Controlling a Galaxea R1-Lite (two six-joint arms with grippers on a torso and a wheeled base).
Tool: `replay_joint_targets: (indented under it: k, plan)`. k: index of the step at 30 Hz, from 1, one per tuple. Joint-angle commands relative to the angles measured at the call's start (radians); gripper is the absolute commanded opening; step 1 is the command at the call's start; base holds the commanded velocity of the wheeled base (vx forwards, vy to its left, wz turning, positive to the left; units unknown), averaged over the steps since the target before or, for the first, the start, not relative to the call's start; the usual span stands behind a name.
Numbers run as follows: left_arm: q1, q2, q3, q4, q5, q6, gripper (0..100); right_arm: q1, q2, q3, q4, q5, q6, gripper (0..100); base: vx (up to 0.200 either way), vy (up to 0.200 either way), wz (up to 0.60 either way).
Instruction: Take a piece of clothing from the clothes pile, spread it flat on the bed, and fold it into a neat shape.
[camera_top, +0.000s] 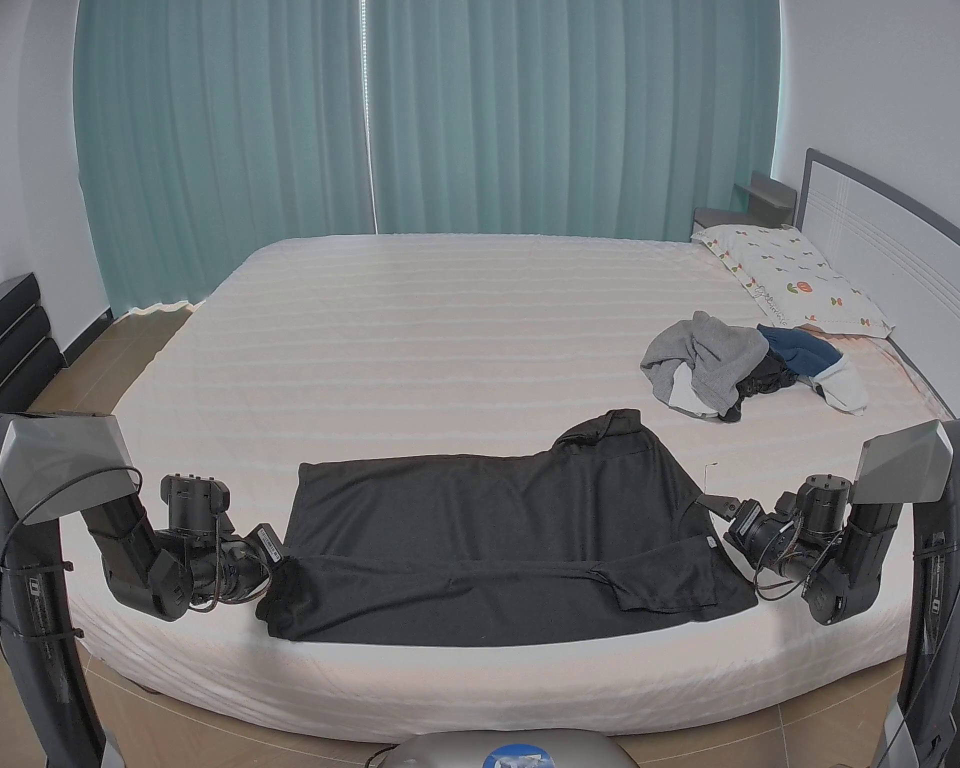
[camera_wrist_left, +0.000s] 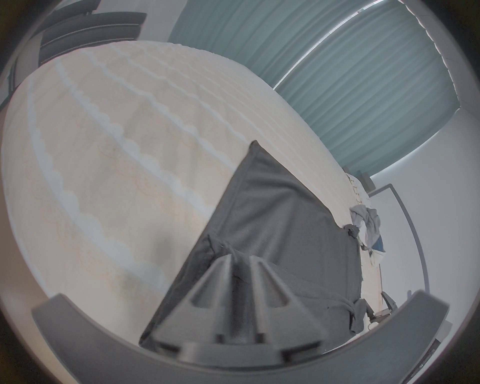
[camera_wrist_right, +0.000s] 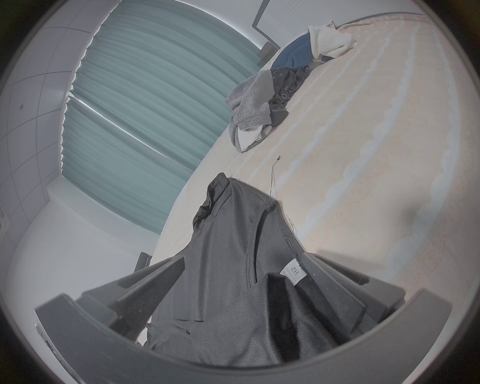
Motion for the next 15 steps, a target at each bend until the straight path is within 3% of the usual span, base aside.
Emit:
replay_joint_targets:
  k: [1, 5, 15]
  plan:
    - [0.006, 0.008, -0.005, -0.004, 0.021, -0.005, 0, 0.0, 0.001, 0.005, -0.009, 0.0, 0.0, 100, 0.0, 0.0, 0.0]
    - [0.015, 0.007, -0.007, -0.009, 0.056, -0.012, 0, 0.002, -0.002, 0.017, -0.012, -0.002, 0.0, 100, 0.0, 0.0, 0.0]
    - [0.034, -0.005, -0.02, -0.012, 0.045, -0.08, 0, 0.005, 0.0, 0.032, -0.036, -0.002, -0.001, 100, 0.0, 0.0, 0.0]
